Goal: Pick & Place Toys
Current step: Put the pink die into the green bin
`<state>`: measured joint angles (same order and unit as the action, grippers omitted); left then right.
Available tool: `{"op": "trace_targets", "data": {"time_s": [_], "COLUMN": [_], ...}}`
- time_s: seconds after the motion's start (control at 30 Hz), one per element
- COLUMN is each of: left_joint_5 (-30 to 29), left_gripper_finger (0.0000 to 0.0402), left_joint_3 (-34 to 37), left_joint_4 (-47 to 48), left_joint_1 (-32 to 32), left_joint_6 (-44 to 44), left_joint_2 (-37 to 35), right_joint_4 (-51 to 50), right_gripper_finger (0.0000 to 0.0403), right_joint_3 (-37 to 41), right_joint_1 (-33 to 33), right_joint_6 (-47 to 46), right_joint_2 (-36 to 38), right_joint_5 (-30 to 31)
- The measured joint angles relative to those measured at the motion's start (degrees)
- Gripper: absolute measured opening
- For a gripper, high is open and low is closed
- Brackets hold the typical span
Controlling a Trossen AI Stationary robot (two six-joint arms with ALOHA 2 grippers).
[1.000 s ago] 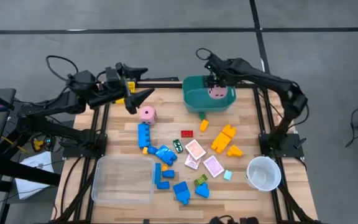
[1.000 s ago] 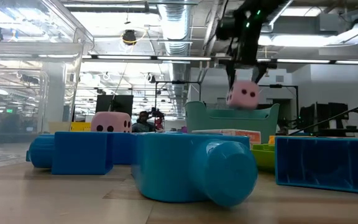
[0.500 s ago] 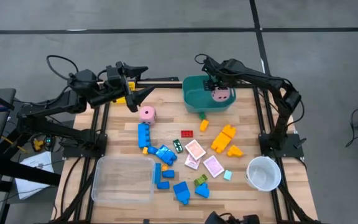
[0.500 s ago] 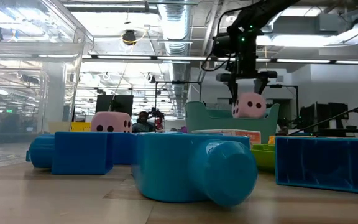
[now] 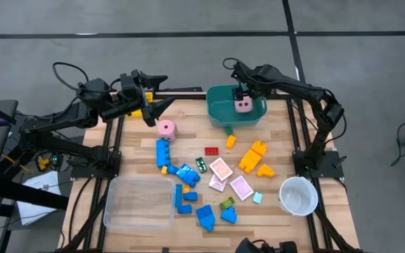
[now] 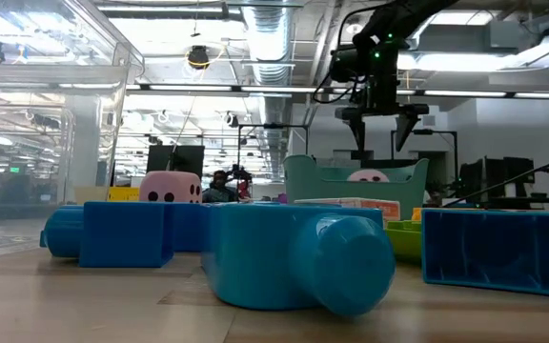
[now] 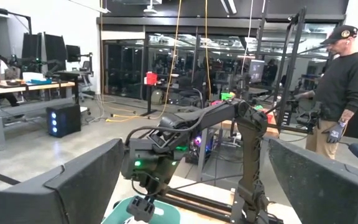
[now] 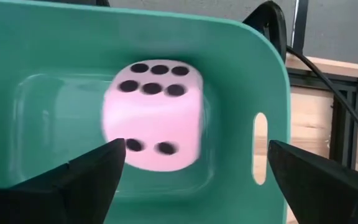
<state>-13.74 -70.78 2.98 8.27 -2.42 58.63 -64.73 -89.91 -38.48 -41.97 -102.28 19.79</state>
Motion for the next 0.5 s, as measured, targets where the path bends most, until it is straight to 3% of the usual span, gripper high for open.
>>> {"op": "trace_targets", "data": {"time_s": [0.37, 0.5], "left_joint_5": [-0.5, -7.3], "left_gripper_finger": [0.0397, 0.0397], "left_joint_3": [0.0, 0.0], "left_joint_4": [0.5, 6.3], "left_joint_1": [0.0, 0.0], "left_joint_6": [0.3, 0.9], "left_joint_2": [-0.1, -0.1], "right_joint_4": [1.6, 2.5], "right_gripper_finger": [0.0386, 0.0386], "right_joint_3": [0.0, 0.0], "right_joint_1": [2.1, 3.8], "right_joint_6": [0.5, 0.4], "right_joint_2": [9.2, 14.7], "right_joint_5": [-0.2, -0.2]}}
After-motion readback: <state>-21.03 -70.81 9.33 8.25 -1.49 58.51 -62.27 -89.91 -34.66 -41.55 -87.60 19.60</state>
